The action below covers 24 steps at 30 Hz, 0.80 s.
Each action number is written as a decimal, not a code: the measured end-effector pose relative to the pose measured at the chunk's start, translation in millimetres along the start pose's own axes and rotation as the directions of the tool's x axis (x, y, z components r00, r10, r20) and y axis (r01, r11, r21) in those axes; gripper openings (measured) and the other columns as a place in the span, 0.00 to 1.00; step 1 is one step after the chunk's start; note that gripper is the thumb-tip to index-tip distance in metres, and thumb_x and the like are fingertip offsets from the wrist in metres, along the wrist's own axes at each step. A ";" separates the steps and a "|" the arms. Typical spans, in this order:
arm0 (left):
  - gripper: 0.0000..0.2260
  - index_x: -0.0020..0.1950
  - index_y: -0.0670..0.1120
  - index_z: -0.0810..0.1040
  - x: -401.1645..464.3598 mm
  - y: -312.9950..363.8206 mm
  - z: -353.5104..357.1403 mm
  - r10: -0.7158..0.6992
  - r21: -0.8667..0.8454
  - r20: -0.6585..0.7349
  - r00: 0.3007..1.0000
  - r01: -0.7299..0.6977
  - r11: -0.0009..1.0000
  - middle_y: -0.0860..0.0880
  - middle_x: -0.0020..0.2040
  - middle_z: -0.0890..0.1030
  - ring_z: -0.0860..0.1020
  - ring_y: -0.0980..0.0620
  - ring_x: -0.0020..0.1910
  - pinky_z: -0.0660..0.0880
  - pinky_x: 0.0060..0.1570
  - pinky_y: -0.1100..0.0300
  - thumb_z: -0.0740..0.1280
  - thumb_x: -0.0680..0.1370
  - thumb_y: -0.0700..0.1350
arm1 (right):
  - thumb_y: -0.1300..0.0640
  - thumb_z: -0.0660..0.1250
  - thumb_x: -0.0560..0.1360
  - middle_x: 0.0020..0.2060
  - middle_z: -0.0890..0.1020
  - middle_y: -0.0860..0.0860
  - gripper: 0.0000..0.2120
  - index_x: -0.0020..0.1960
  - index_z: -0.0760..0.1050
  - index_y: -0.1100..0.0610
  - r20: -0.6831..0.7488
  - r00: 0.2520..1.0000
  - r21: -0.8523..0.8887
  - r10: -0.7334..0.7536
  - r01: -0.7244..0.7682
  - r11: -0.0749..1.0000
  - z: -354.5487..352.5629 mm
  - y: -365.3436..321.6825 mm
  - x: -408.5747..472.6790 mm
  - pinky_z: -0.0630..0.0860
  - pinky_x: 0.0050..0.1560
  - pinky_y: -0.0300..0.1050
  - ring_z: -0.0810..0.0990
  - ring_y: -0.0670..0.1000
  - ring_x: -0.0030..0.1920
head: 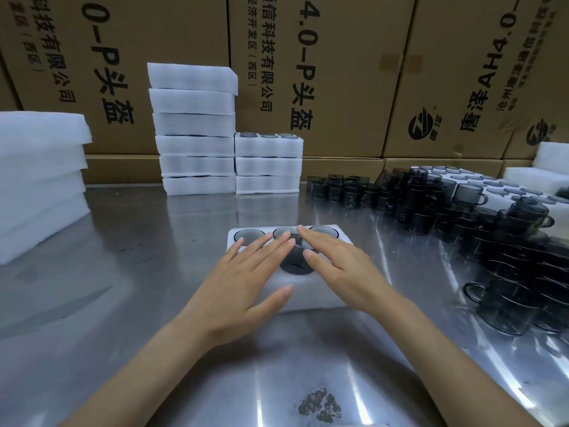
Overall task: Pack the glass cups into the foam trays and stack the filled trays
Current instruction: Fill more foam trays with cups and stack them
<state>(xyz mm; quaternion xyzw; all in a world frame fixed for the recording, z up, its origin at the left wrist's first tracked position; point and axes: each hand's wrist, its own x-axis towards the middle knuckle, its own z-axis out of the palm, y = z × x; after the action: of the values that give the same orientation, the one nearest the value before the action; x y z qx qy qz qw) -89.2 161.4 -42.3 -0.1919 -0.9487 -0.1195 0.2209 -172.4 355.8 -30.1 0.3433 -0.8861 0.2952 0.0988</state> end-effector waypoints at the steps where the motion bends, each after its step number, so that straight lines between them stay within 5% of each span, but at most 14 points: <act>1: 0.29 0.77 0.57 0.52 -2.3 -2.1 0.1 0.006 -0.014 -0.004 1.000 -0.006 1.000 0.66 0.75 0.50 0.43 0.66 0.74 0.39 0.73 0.63 0.45 0.77 0.64 | 0.48 0.55 0.80 0.71 0.63 0.33 0.21 0.73 0.62 0.41 0.015 1.000 -0.024 -0.013 0.013 1.000 0.9 -0.8 -0.4 0.58 0.60 0.31 0.57 0.33 0.69; 8: 0.26 0.68 0.52 0.72 -7.5 -1.9 3.1 -0.008 -0.055 -0.051 0.999 0.005 0.998 0.59 0.69 0.71 0.63 0.59 0.72 0.47 0.71 0.65 0.50 0.76 0.60 | 0.50 0.54 0.80 0.73 0.60 0.36 0.21 0.72 0.64 0.42 0.127 0.992 -0.151 -0.024 0.043 0.988 7.6 -4.2 -2.7 0.60 0.70 0.42 0.57 0.37 0.73; 12: 0.25 0.68 0.52 0.73 -10.4 -0.5 6.1 -0.020 -0.054 -0.070 0.997 0.016 0.998 0.58 0.68 0.72 0.68 0.56 0.69 0.56 0.70 0.58 0.52 0.76 0.59 | 0.49 0.53 0.80 0.72 0.62 0.36 0.19 0.70 0.67 0.43 0.068 0.996 -0.187 -0.056 0.068 0.980 10.8 -4.2 -4.7 0.61 0.65 0.39 0.58 0.36 0.71; 16: 0.22 0.66 0.49 0.75 -11.2 4.1 5.2 0.016 -0.013 -0.092 0.996 -0.018 1.000 0.56 0.66 0.75 0.73 0.54 0.64 0.66 0.66 0.52 0.56 0.76 0.55 | 0.46 0.53 0.79 0.64 0.75 0.39 0.16 0.61 0.74 0.47 -0.077 0.996 -0.174 -0.046 0.032 0.984 14.7 -9.2 -5.3 0.68 0.56 0.40 0.68 0.40 0.65; 19: 0.23 0.68 0.48 0.73 -14.4 1.3 5.3 0.007 -0.061 -0.134 0.991 -0.016 0.998 0.56 0.67 0.73 0.71 0.56 0.64 0.65 0.64 0.58 0.56 0.77 0.55 | 0.48 0.54 0.79 0.58 0.79 0.47 0.16 0.59 0.76 0.52 -0.264 0.956 -0.151 0.126 -0.170 0.974 8.3 -6.0 -1.1 0.67 0.60 0.48 0.72 0.49 0.63; 21: 0.23 0.69 0.49 0.72 -17.5 -2.8 5.4 -0.038 -0.127 -0.170 0.985 0.017 0.992 0.59 0.67 0.71 0.69 0.59 0.65 0.63 0.64 0.63 0.55 0.76 0.56 | 0.49 0.55 0.80 0.68 0.72 0.49 0.19 0.67 0.71 0.53 -0.370 0.886 -0.213 0.279 -0.373 0.903 -4.1 8.7 -1.2 0.54 0.71 0.51 0.63 0.50 0.71; 24: 0.25 0.68 0.48 0.73 -16.9 -4.6 6.1 -0.070 -0.172 -0.177 0.982 0.039 0.984 0.59 0.65 0.72 0.71 0.56 0.64 0.65 0.63 0.60 0.53 0.76 0.57 | 0.48 0.56 0.78 0.75 0.58 0.55 0.26 0.74 0.60 0.57 -0.389 0.751 -0.302 0.534 -0.652 0.696 -25.9 34.5 -8.2 0.42 0.72 0.62 0.48 0.55 0.76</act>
<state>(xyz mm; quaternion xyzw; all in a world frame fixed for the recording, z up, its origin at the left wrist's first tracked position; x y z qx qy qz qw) -79.4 153.9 -56.1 -0.1719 -0.9159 -0.2222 0.2865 -190.1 396.1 -28.0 -0.0375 -0.9686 0.1576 0.1888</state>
